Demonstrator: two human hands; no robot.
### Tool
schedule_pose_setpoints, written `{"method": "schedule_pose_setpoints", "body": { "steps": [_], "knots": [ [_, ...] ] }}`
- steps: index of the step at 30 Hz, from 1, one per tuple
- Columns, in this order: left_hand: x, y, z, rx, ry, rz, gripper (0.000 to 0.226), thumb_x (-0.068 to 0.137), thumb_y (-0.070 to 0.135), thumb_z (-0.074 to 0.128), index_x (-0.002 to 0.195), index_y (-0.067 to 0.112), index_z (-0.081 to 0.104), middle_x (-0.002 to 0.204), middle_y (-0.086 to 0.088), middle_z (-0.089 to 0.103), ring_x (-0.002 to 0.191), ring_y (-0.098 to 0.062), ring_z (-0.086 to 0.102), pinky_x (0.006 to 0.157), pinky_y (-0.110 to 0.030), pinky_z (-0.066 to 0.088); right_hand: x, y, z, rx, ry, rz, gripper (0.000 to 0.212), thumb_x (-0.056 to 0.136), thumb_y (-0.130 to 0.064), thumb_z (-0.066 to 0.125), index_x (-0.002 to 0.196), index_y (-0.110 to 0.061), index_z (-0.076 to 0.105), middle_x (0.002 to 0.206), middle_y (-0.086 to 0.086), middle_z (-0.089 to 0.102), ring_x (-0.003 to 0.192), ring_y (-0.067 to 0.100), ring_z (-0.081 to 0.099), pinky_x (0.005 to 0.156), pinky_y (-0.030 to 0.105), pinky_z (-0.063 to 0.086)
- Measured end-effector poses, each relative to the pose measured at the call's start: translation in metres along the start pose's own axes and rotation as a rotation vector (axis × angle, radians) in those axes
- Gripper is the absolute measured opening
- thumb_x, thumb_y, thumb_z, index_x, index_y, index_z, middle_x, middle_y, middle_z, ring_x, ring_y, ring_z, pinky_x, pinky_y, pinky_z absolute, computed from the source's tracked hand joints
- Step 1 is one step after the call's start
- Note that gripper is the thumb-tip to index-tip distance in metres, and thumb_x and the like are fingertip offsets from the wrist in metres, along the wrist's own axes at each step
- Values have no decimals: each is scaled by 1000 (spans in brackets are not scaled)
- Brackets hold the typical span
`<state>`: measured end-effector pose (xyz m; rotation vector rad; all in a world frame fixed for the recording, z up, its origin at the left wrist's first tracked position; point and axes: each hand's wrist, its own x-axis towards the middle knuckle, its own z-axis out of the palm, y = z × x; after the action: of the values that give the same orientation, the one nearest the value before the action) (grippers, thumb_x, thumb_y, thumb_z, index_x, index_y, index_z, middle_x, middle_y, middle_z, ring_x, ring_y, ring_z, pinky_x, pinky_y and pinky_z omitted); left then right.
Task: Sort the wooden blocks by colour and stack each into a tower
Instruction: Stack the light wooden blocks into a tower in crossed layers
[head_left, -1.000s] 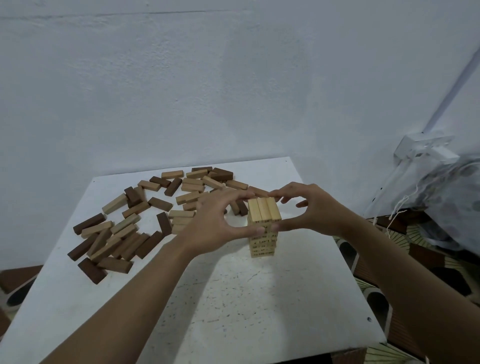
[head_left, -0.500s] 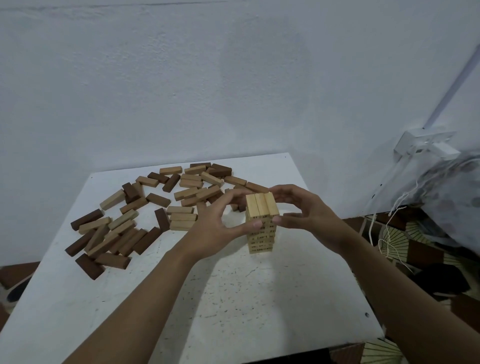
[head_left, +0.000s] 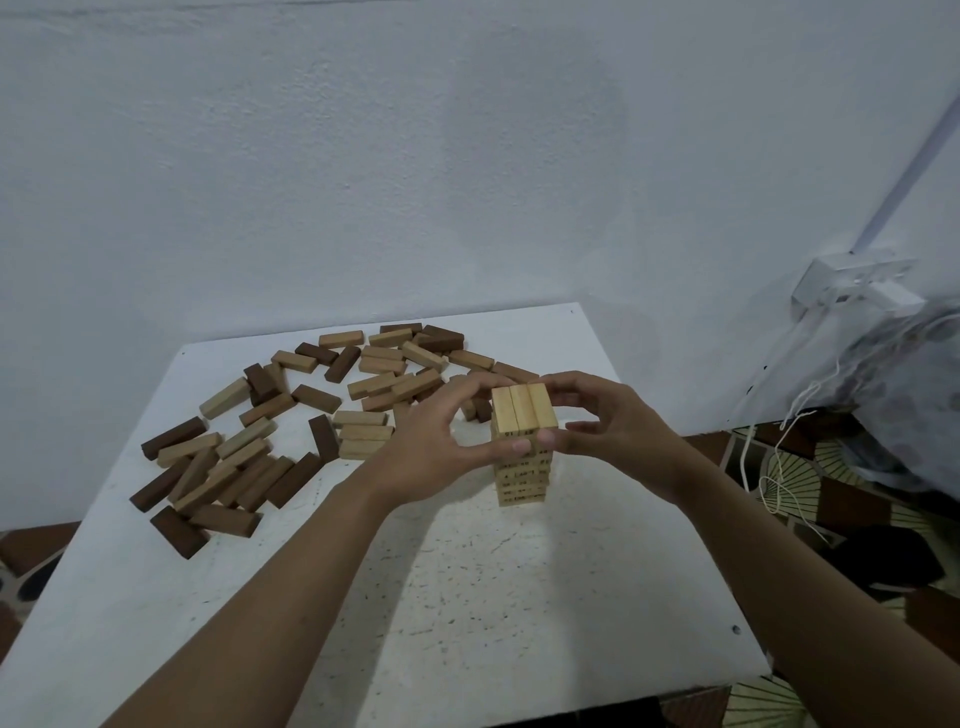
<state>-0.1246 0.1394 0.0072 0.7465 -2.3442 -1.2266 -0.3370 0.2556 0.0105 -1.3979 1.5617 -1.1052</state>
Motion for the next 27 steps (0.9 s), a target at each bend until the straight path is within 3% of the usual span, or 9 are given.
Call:
{"method": "schedule_pose_setpoints", "body": {
  "steps": [13, 17, 23, 27],
  "knots": [
    [4, -3, -2, 16, -11, 21, 57, 77, 72, 68, 128, 47, 57, 126, 28, 58, 121, 3, 49, 87, -23, 39, 0, -3, -1, -41, -1, -2, 57, 73, -47, 79, 125, -32, 62, 125, -17, 65, 124, 6, 55, 104, 52, 48],
    [3, 0, -2, 28, 13, 47, 53, 77, 60, 75, 125, 45, 59, 121, 30, 60, 118, 2, 52, 82, -10, 37, 2, -5, -3, -54, -14, -5, 55, 73, -47, 79, 124, -34, 63, 125, -17, 65, 125, 5, 54, 104, 51, 48],
    [1, -3, -1, 29, 3, 33, 68, 69, 66, 77, 131, 45, 58, 123, 32, 59, 120, 5, 50, 88, -23, 39, 2, -4, -4, -72, -31, 3, 56, 71, -47, 82, 122, -44, 61, 124, -22, 64, 125, 2, 54, 104, 48, 48],
    [-3, -6, -2, -1, 11, 7, 64, 73, 60, 80, 130, 41, 61, 124, 25, 64, 121, 1, 53, 92, -28, 41, 0, -4, -4, -65, -26, 8, 62, 70, -48, 83, 126, -38, 60, 127, -19, 64, 126, 4, 54, 105, 49, 47]
  ]
}}
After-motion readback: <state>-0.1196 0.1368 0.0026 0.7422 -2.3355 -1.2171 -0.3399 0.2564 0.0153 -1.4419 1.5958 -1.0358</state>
